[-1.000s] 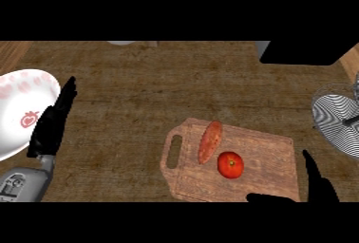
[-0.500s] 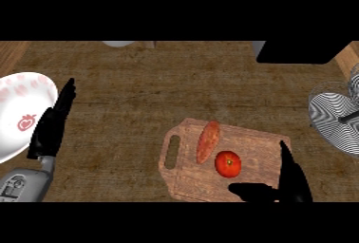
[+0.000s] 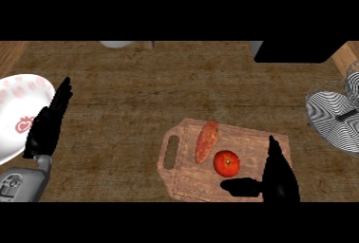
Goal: Pick the tomato from the cutting board and place it in the tiered basket
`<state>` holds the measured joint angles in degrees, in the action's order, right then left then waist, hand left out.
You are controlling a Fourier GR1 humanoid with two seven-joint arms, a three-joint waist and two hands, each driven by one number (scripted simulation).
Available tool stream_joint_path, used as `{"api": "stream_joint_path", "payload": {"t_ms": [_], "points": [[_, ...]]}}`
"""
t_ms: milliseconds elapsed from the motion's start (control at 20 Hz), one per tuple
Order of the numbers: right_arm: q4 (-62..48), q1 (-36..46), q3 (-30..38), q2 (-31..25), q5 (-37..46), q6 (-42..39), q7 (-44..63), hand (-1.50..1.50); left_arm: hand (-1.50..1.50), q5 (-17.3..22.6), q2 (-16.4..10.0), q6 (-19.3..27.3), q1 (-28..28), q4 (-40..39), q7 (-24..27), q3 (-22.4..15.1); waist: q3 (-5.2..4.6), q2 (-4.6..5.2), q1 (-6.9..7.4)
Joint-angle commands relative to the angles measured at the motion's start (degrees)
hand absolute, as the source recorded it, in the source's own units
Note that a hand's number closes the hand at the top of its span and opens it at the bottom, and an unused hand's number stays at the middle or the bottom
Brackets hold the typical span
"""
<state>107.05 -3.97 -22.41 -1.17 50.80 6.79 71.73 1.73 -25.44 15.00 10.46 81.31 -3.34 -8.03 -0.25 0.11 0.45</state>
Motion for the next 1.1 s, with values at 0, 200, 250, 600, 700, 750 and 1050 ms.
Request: {"api": "stream_joint_path", "payload": {"t_ms": [0, 200, 250, 600, 700, 750, 1050], "points": [[-2.83, 6.45, 1.88, 1.11, -0.38, -4.32, 13.50, -1.50, 0.00, 0.12, 0.58, -0.45, 0.36, -0.69, 0.96, 0.41, 0.05, 0.17, 0.29], [-4.19, 5.15, 0.55, 1.14, -1.59, -3.56, 13.49, -1.50, 0.00, -1.17, 0.55, 0.27, 0.55, -0.59, -0.27, 0.23, 0.10, 0.03, -0.02], [-4.39, 2.46, -0.77, 1.14, -0.61, -1.13, 13.49, -1.50, 0.00, -0.21, 0.31, -0.70, -1.00, 1.49, -0.96, 0.19, 0.15, -0.17, 0.08], [-6.26, 5.07, 1.08, 1.15, -2.53, -1.45, 13.48, -1.50, 0.00, 0.78, 0.37, -2.44, -0.28, -0.65, 0.76, 1.67, 0.08, -0.01, -0.18], [-8.56, 5.75, 1.68, 1.15, -2.89, -0.90, 13.48, -1.50, 0.00, -0.11, 0.88, -1.58, 0.81, 1.27, -2.37, 0.95, 0.19, -0.06, -0.19], [-8.81, 5.54, 0.50, 1.15, -2.87, -0.33, 13.48, -1.50, 0.00, 0.80, -0.91, -3.27, 0.08, 0.25, -0.93, 2.34, 0.12, -0.03, 0.00], [-10.47, 5.80, 0.24, 1.15, -5.00, 0.48, 13.48, -1.50, 0.00, -1.33, 1.12, -0.62, -1.59, 3.79, -1.95, 1.22, 0.20, -0.23, 0.09]]}}
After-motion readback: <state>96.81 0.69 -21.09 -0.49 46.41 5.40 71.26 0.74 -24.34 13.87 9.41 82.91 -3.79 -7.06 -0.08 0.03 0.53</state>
